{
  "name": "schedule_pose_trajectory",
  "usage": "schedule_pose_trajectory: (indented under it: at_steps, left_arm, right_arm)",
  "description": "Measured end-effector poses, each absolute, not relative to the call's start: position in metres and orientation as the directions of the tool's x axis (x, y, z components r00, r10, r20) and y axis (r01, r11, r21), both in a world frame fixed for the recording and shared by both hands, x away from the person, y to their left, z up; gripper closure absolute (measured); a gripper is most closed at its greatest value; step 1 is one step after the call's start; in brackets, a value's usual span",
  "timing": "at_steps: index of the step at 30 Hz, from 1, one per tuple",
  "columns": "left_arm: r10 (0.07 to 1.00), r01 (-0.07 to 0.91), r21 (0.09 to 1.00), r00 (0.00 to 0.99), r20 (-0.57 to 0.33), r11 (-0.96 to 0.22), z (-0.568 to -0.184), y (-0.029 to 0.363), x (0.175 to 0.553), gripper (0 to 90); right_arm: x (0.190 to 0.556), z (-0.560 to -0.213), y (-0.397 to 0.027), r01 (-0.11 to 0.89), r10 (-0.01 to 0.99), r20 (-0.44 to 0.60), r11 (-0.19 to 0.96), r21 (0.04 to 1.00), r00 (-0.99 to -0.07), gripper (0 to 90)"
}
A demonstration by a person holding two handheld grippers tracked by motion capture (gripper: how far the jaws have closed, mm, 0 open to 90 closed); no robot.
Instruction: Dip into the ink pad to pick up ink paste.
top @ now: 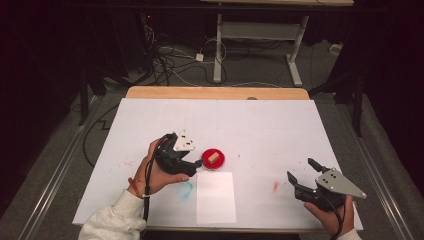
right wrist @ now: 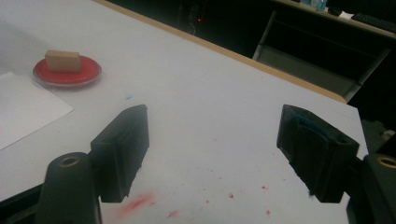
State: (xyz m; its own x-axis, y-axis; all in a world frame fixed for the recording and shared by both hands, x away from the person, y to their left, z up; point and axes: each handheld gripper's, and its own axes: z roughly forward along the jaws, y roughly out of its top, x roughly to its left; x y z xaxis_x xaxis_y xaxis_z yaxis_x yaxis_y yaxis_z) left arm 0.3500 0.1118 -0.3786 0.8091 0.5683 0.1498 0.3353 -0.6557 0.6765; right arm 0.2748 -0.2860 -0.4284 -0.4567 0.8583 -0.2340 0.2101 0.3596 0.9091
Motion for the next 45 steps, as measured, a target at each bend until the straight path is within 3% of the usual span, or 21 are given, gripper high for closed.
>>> schedule_pose_trajectory:
  at_steps: [11, 20, 21, 24, 40, 45]
  left_arm:
    - [0.528, 0.364, 0.584, 0.839, 0.133, -0.726, -0.389, 0.071, 0.372, 34.6]
    - [0.525, 0.429, 0.465, 0.846, 0.092, -0.774, -0.407, 0.049, 0.395, 47.3]
    - [0.521, 0.432, 0.457, 0.85, 0.083, -0.778, -0.409, 0.048, 0.397, 53.6]
    - [0.526, 0.447, 0.429, 0.847, 0.078, -0.785, -0.413, 0.045, 0.402, 54.3]
    - [0.53, 0.475, 0.373, 0.846, 0.056, -0.797, -0.422, 0.042, 0.418, 71.3]
    - [0.527, 0.476, 0.364, 0.848, 0.051, -0.801, -0.426, 0.04, 0.421, 68.9]
  right_arm:
    - [0.273, -0.43, -0.285, 0.215, 0.854, -0.242, 0.372, 0.903, -0.46, 25.6]
    - [0.273, -0.431, -0.284, 0.211, 0.846, -0.259, 0.391, 0.896, -0.466, 25.8]
    - [0.273, -0.431, -0.284, 0.214, 0.846, -0.256, 0.389, 0.896, -0.467, 25.8]
    - [0.273, -0.431, -0.284, 0.213, 0.845, -0.258, 0.391, 0.895, -0.469, 25.8]
    - [0.273, -0.43, -0.284, 0.215, 0.842, -0.263, 0.399, 0.891, -0.472, 27.0]
    - [0.273, -0.43, -0.284, 0.214, 0.84, -0.264, 0.401, 0.891, -0.474, 27.0]
